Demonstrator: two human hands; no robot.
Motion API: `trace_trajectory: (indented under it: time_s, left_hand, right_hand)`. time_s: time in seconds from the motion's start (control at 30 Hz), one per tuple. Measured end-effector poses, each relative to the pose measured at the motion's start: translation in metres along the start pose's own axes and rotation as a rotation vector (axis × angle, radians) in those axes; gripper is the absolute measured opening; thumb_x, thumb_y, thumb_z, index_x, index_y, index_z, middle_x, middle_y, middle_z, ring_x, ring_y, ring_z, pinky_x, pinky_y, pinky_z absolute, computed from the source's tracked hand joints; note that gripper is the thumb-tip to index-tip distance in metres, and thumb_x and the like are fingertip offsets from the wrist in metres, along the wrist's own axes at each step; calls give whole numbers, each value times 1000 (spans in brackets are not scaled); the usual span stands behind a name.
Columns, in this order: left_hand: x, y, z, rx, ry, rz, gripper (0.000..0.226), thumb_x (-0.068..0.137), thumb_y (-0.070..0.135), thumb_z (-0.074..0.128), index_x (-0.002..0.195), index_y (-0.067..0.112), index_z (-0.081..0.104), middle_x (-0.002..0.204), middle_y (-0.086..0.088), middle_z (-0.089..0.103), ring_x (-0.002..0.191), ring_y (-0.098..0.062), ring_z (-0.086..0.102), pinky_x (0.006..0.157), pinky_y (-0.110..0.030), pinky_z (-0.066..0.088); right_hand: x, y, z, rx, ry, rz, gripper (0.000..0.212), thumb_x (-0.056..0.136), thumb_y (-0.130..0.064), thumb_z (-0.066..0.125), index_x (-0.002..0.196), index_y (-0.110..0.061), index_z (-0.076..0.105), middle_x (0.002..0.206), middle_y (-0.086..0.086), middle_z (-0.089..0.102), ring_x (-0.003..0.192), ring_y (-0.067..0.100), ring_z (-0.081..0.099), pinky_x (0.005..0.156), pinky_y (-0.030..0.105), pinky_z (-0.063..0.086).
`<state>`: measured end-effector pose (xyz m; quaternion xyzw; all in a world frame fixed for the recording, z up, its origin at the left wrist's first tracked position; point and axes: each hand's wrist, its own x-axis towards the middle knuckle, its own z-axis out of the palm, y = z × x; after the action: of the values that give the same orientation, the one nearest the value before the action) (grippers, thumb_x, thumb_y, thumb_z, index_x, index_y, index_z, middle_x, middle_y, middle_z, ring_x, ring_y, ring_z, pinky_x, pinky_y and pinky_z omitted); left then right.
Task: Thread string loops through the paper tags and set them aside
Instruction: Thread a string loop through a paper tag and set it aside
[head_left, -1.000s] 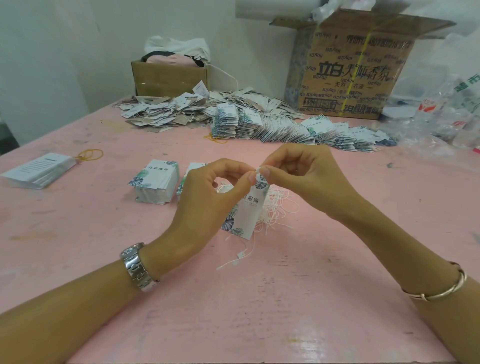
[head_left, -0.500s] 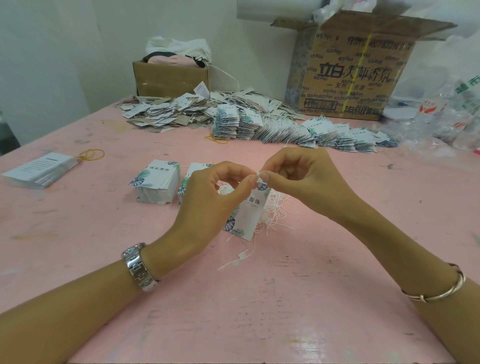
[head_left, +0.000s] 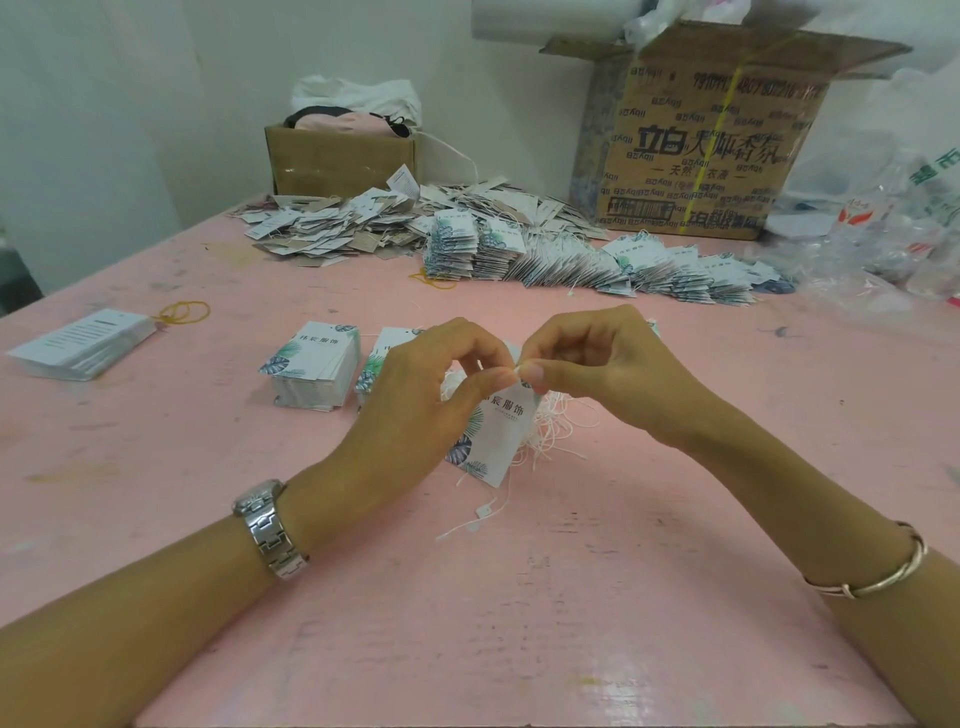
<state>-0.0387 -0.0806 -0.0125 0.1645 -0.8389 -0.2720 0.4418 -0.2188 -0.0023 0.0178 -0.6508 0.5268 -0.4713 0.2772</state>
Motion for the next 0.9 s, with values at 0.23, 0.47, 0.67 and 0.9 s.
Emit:
trace_trajectory:
  time_s: [0.23, 0.47, 0.67, 0.9]
  left_hand:
    - [-1, -2, 0, -3, 0, -6, 6, 89, 17, 69, 85, 14, 66, 79, 16, 62, 78, 0, 54, 74, -6, 34]
    - [-1, 0, 0, 0, 12, -13, 6, 88, 13, 70, 84, 12, 67, 79, 14, 63, 78, -1, 54, 74, -4, 33]
    - [-1, 1, 0, 27, 13, -41, 6, 89, 13, 71, 84, 11, 66, 79, 13, 63, 78, -3, 56, 74, -3, 34]
    - [13, 4, -9, -140, 168, -94, 5, 95, 23, 64, 93, 18, 64, 93, 9, 64, 77, -4, 56, 67, -14, 39]
  right_hand:
    - [-1, 0, 4, -42, 45, -23, 17, 79, -13, 73, 87, 2, 69, 78, 28, 68, 70, 29, 63, 74, 45, 54]
    - [-1, -2, 7, -72, 70, -15, 3, 84, 0, 71, 86, 2, 69, 77, 29, 67, 69, 27, 63, 78, 54, 54]
    - [0, 0, 8, -116, 96, -37, 4, 84, -2, 72, 83, -5, 71, 71, 14, 69, 64, 20, 64, 67, 35, 54]
    - [1, 1, 14, -74, 287, -93, 30, 94, -34, 54, 115, -17, 67, 105, 1, 66, 90, 8, 59, 77, 16, 43]
